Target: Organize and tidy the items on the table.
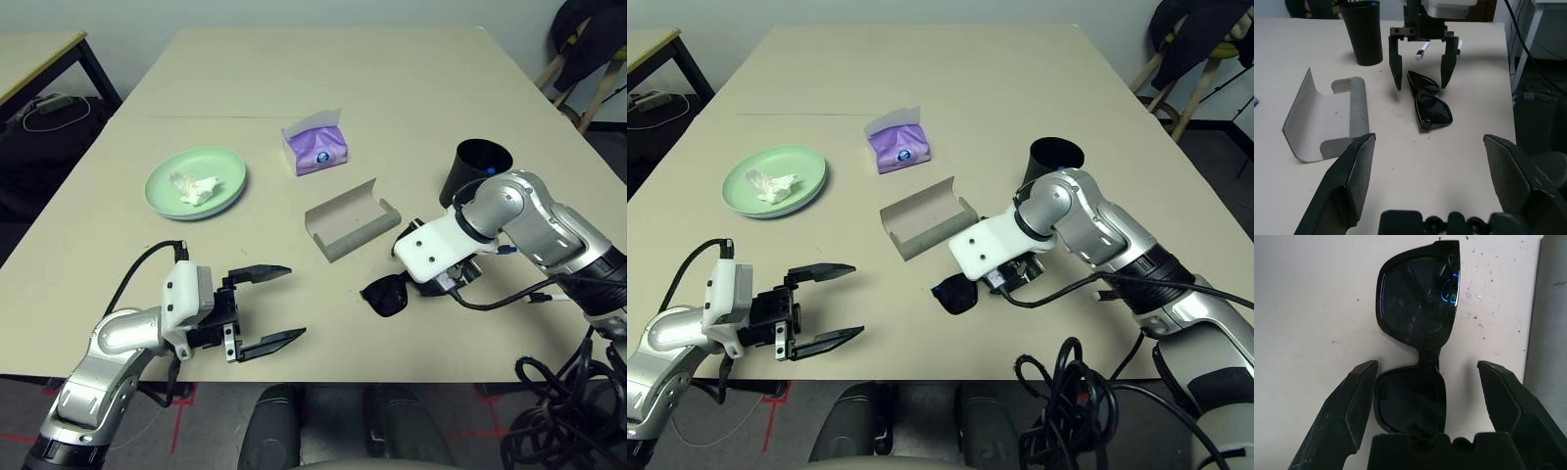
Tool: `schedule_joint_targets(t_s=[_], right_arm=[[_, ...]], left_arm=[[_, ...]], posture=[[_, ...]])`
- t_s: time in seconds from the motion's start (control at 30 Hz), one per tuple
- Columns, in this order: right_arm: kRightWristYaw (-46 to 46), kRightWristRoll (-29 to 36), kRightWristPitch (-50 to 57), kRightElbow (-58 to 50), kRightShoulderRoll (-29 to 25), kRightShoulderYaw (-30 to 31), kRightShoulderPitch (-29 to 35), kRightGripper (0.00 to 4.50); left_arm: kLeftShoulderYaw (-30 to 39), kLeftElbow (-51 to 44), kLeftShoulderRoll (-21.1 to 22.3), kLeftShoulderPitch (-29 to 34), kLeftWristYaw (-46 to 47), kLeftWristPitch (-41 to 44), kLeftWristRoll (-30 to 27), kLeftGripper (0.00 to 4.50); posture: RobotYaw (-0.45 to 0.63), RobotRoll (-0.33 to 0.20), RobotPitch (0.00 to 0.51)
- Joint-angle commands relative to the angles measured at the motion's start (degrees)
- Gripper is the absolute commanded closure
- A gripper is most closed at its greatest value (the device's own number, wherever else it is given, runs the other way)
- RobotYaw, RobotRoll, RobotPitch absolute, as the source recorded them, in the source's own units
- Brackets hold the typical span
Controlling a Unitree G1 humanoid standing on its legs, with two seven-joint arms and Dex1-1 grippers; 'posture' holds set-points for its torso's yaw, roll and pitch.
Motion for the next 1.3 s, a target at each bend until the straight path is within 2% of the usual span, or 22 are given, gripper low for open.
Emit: schedule_joint_targets(t_s=[0.03, 0.6, 1.0, 1.3], right_arm=[[0.1, -0.7, 1.3, -2.5, 0.6, 0.8, 0.9, 0.00], [-2.0, -10.1, 1.6, -4.9, 1.8, 3.5, 2.2, 0.00], [-3.7, -14.1, 4.3, -7.5, 4.2, 3.8, 4.1, 0.00], [-6.3, -18.3, 4.3, -9.0, 4.0, 3.1, 5.9, 0.00]], left_arm=[[0.0, -1.2, 0.0, 0.1, 0.2, 0.4, -0.4, 0.04], [-0.7, -1.0, -1.7, -0.3, 1.4, 0.0, 0.2, 0.04], [-1.0, -0.2, -2.3, 0.1, 0.8, -1.1, 0.8, 0.04], [-1.4, 0.6, -2.2, 0.4, 0.4, -2.4, 1.0, 0.04]], posture=[[0.15, 0.000, 0.120], [0.16, 0.000, 0.117], [0.16, 0.000, 0.116], [0.16, 0.000, 0.112]])
